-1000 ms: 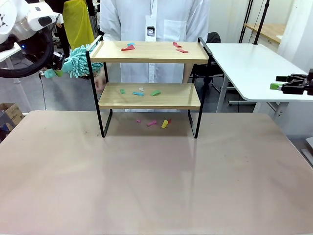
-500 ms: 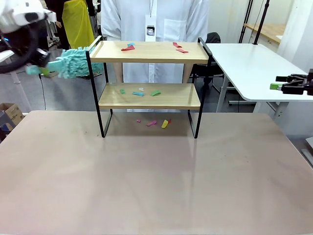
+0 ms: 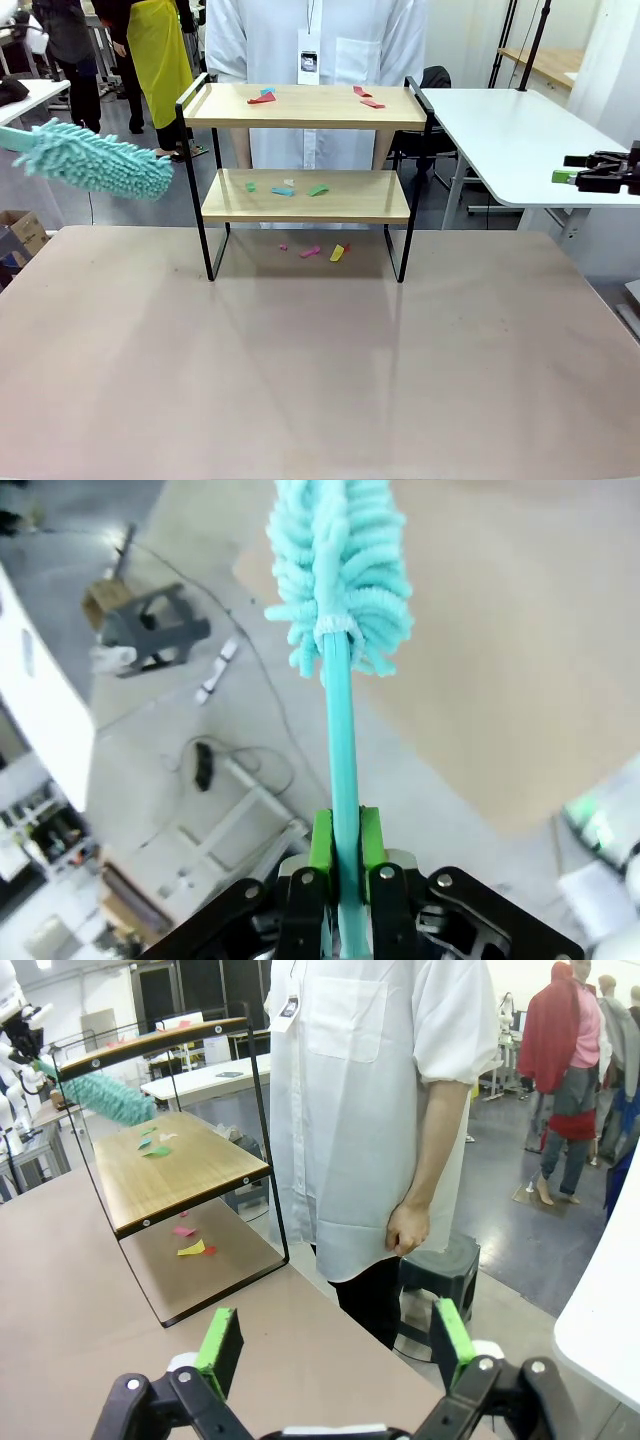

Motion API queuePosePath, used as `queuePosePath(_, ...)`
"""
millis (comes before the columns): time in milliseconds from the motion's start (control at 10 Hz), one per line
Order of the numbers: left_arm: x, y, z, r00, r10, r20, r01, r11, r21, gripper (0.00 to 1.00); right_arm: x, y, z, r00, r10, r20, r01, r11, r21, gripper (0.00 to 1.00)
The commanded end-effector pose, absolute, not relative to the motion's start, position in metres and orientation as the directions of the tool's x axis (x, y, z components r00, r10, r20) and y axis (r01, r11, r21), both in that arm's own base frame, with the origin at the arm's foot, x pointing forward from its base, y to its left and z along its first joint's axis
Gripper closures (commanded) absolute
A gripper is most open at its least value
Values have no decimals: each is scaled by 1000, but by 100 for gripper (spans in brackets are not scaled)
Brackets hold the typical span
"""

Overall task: Clean the shelf.
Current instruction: Clean the specific section of the Shelf indicated by the human with the Duster.

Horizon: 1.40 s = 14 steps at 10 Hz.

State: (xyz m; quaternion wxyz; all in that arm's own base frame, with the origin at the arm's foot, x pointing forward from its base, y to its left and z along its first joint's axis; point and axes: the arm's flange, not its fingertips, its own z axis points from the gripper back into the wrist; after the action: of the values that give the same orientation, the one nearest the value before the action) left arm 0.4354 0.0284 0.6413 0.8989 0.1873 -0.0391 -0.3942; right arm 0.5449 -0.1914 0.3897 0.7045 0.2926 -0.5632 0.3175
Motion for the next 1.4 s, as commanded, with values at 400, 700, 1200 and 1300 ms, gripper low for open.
queuePosePath(400, 369, 5, 644, 8, -960, -281, 994, -22, 105, 87, 545, -189, 393, 158, 118, 980, -779, 625, 50, 0)
queuePosePath(700, 355, -18, 625, -168, -951, -260, 985, -169, -19, 87, 545, -189, 393, 158, 118, 980, -779, 625, 50, 0)
queuePosePath(1200, 358, -21, 625, -117, -960, -256, 992, -127, 23, 87, 545, -189, 393, 158, 118, 980, -779, 625, 50, 0)
queuePosePath(1300, 358, -21, 625, -117, -960, -256, 992, -127, 23, 87, 545, -189, 393, 158, 118, 980, -779, 625, 50, 0)
